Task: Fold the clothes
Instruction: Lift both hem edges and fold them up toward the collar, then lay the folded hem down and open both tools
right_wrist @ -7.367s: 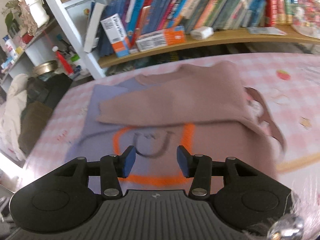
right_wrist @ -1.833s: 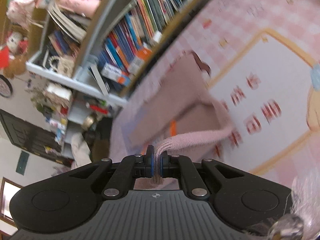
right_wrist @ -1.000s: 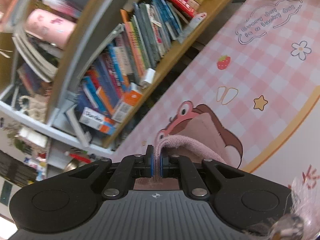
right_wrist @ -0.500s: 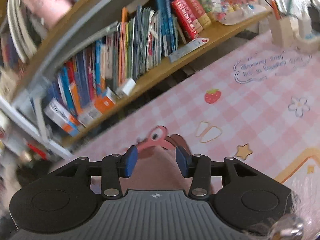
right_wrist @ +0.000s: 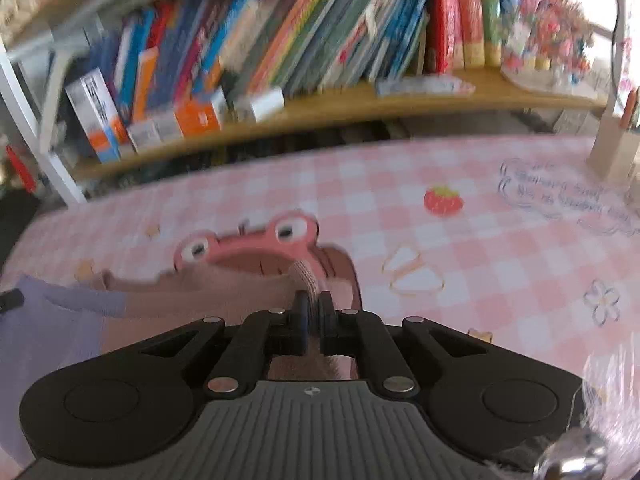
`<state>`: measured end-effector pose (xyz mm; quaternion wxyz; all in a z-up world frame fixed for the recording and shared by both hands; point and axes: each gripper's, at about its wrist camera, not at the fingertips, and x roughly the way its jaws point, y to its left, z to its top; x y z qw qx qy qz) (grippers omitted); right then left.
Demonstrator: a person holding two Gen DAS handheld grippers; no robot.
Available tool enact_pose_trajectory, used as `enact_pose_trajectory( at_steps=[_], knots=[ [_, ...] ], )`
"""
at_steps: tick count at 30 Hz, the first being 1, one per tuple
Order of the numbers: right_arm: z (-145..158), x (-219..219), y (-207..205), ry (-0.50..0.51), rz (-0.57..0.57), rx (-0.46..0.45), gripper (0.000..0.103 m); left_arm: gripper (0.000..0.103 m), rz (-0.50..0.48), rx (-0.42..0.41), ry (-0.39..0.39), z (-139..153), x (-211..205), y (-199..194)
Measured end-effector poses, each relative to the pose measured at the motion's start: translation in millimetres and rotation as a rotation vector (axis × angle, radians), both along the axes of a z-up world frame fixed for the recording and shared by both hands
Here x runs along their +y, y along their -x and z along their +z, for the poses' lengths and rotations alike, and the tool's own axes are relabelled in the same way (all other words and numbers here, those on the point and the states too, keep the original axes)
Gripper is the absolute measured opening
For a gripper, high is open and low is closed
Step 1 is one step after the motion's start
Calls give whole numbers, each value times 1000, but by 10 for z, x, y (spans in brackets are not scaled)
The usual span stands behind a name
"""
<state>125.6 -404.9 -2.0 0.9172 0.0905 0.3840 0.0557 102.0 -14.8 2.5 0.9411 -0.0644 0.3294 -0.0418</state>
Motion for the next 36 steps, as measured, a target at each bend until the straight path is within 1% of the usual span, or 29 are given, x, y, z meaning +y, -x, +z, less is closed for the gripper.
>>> enact_pose_trajectory(
  at_steps=[1,2,3,5,6,7,9,10,11,13,15,16,18,22,23,24,25,26,27,32,34,36],
  knots=[
    [29,-25,27,-5,-12,-19,4,4,21,13,17,-37,52,-24],
    [16,-45,21,-8,-27,-18,4,4,29,40,21,-107,73,-65],
    [-57,-43,-21,-5,-38,8,4,4,33,71,22,-183,85,-109],
    [-193,-24,-88,-1,-58,44,4,5,29,93,4,-272,57,-154],
    [-253,-9,-112,1,-66,53,4,5,27,91,-4,-291,40,-160],
    [-270,-2,-115,-1,-73,40,4,5,27,90,-4,-294,41,-161],
    [-274,0,-139,6,-62,43,5,6,27,88,5,-298,59,-163],
    [-274,0,-151,9,-56,44,5,7,26,87,17,-303,75,-161],
    [-267,-6,-162,8,-51,50,5,10,25,86,30,-306,92,-159],
    [-242,-22,-174,4,-53,61,8,10,24,88,59,-303,128,-158],
    [-187,-17,-122,6,-55,52,12,10,27,90,89,-264,158,-146],
    [-160,-15,-96,7,-55,47,15,11,28,80,88,-223,157,-114],
    [-101,-3,-38,21,-51,34,17,11,30,55,77,-136,150,-41],
    [27,-23,123,16,-35,3,17,11,42,11,100,-4,181,172],
    [51,-29,172,14,-32,-3,17,14,49,7,104,23,192,232],
    [73,-37,229,11,-29,-9,19,20,57,7,104,43,200,295],
    [92,-46,295,7,-27,-15,23,23,67,7,103,61,209,358],
    [105,-51,354,3,-23,-19,24,29,74,7,102,73,218,419],
    [116,-54,417,2,-18,-22,26,33,80,7,101,81,220,478],
    [147,-43,723,19,13,-31,28,33,101,20,104,90,191,789],
    [148,-52,840,22,21,-33,31,34,109,30,103,78,149,900],
    [152,-73,947,18,24,-33,32,34,114,34,102,80,106,1002]
  ],
)
